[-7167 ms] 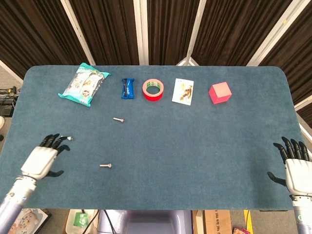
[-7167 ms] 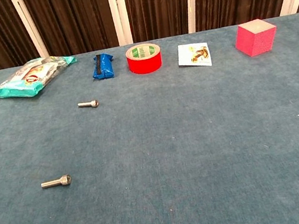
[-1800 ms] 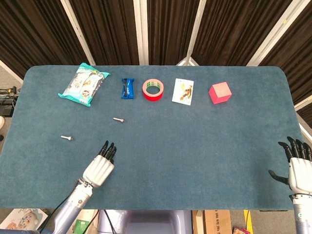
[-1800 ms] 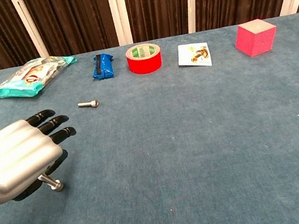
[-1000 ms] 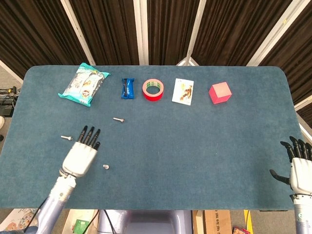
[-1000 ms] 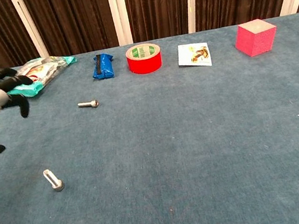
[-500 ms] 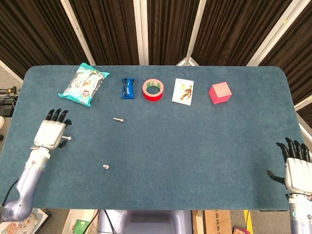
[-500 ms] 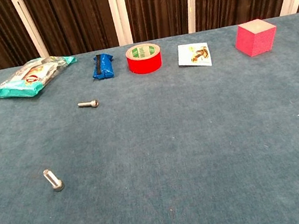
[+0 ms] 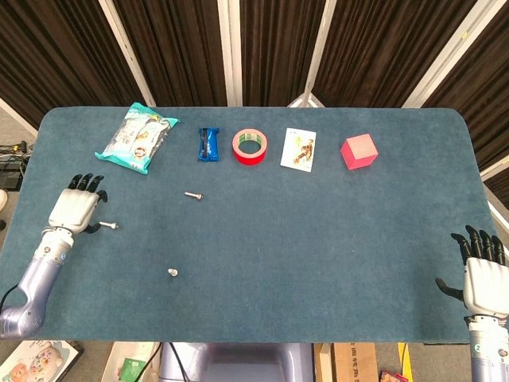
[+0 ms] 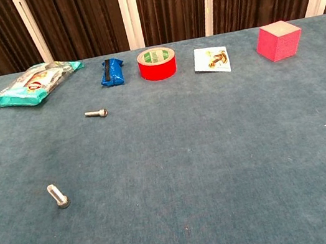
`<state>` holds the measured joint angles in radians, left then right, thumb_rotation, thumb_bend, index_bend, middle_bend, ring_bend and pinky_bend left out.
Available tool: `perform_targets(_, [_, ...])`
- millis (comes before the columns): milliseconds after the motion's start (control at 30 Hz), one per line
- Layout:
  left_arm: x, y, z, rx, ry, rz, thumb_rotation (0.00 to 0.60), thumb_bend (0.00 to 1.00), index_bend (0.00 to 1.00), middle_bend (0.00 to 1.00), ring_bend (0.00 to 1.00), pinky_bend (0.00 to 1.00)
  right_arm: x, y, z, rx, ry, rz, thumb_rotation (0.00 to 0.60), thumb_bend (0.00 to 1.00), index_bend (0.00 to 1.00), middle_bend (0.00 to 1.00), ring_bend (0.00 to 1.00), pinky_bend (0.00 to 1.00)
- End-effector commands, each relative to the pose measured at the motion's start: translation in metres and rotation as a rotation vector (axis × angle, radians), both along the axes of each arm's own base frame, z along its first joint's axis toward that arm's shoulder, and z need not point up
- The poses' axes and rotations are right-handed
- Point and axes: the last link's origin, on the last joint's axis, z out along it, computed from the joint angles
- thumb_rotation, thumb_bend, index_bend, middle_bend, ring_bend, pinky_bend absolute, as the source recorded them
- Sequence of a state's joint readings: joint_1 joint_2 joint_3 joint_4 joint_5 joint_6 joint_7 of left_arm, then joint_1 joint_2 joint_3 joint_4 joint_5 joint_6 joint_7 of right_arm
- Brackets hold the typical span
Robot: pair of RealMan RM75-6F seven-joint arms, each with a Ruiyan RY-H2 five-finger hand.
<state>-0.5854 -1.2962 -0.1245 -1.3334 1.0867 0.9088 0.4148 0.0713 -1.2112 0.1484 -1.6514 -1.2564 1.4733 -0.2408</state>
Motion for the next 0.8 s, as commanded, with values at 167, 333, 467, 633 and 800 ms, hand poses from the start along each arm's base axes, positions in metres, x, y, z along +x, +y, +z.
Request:
perform_targets(167, [-0.013, -0.006, -0.014, -0.036, 0.015, -0.02, 0.6, 0.32, 0.43, 0.04, 0.0, 0.0, 0.0, 0.0, 0.0, -0.006, -0.002, -0.006, 0.6, 0.12, 0.22, 0.1, 0.05, 0.0])
perform_targets(333, [-0.02, -0.006, -0.024, -0.037, 0.02, -0.029, 0.6, 0.34, 0.44, 0.04, 0.0, 0.0, 0.0, 0.0, -0.001, -0.004, -0.004, -0.008, 0.6, 0.12, 0.22, 0.1, 0.05, 0.0])
perform_targets(467, [-0.024, -0.005, -0.028, -0.035, 0.023, -0.034, 0.6, 0.37, 0.45, 0.04, 0.0, 0.0, 0.0, 0.0, -0.002, -0.002, -0.004, -0.011, 0.6, 0.12, 0.22, 0.1, 0.05, 0.0])
perform_targets(633, [-0.028, -0.003, -0.031, -0.03, 0.045, -0.045, 0.6, 0.39, 0.46, 0.04, 0.0, 0.0, -0.001, 0.0, -0.002, -0.007, -0.009, -0.015, 0.6, 0.12, 0.22, 0.09, 0.05, 0.0])
perform_targets(800, [-0.032, -0.002, -0.034, -0.028, 0.068, -0.045, 0.6, 0.41, 0.47, 0.04, 0.0, 0.0, -0.001, 0.0, -0.002, -0.015, -0.015, -0.018, 0.6, 0.12, 0.22, 0.09, 0.05, 0.0])
